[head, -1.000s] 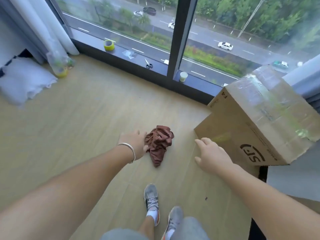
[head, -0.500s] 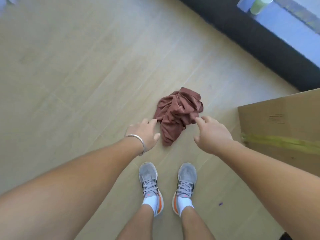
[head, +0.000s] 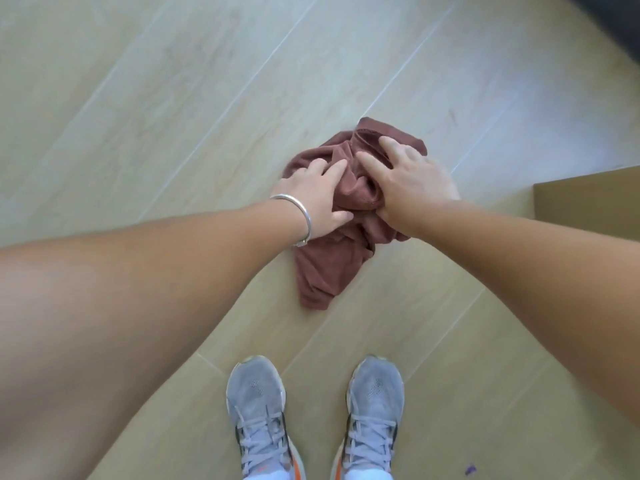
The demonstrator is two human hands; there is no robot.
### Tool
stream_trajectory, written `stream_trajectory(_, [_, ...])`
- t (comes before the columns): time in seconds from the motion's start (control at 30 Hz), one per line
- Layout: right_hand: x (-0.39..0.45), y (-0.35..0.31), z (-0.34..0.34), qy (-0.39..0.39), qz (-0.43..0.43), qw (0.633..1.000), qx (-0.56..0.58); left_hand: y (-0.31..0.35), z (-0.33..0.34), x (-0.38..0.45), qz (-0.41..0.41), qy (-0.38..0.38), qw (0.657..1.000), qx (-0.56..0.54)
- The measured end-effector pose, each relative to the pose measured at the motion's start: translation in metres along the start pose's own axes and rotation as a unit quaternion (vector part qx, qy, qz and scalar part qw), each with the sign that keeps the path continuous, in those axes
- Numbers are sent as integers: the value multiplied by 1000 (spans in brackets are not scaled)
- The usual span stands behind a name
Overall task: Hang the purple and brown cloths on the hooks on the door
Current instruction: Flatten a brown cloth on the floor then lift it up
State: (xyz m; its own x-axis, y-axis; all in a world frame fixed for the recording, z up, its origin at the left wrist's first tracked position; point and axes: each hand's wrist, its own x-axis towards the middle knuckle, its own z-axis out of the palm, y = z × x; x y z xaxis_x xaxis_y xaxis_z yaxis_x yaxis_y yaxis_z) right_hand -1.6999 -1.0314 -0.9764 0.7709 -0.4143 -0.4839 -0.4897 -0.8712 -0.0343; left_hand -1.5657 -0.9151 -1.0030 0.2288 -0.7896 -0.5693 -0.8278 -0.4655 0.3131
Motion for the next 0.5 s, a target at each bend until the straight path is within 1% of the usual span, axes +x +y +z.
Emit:
stream_trajectory(0.07, [13, 5, 8, 5, -32, 999, -28, -1, 8, 19, -8, 1, 1000, 7])
stream_trajectory(0.13, [20, 7, 12, -18, -42, 996, -75, -2, 14, 31, -17, -1, 1000, 23])
stream_trajectory(0.2, [22, 7, 11, -41, -18, 992, -119, -4, 17, 31, -17, 8, 999, 31])
stream_trajectory(0.3, [14, 3, -6, -68, 26, 988, -139, -10, 10, 12, -12, 25, 999, 28])
stream_trajectory(0.4, [-7, -10, -41, -45, 29, 988, -146, -25, -14, -26, -24, 21, 999, 11])
stream_trajectory(0.5, [-26, -33, -92, -5, -6, 991, -136, -46, -51, -75, -59, 28, 998, 2])
